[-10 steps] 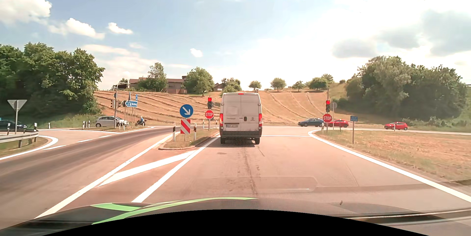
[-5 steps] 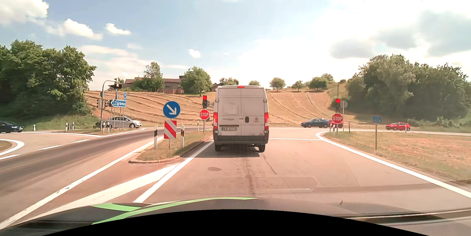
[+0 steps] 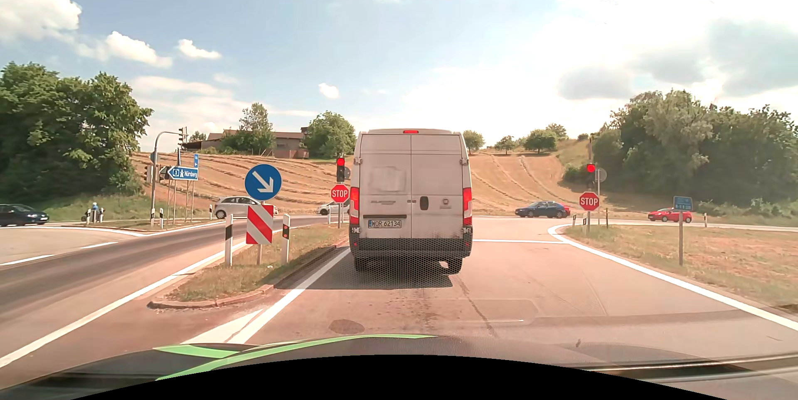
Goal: Follow the waypoints while adhering to traffic rules and regulations
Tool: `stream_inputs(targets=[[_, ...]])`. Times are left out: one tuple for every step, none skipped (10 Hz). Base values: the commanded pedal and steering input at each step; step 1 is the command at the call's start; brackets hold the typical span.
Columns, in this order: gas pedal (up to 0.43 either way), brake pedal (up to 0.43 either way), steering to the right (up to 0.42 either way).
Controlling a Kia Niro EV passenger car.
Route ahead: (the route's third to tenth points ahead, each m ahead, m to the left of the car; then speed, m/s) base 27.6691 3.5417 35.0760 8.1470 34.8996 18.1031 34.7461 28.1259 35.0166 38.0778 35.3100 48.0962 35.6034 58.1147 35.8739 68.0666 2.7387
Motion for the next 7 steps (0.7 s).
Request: stream_inputs(targets=[[0.000,0.341,0.017],[0.000,0.335,0.018],[0.000,0.329,0.018],[0.000,0.323,0.018],[0.000,0.317,0.018],[0.000,0.311,0.018],[0.000,0.305,0.012]])
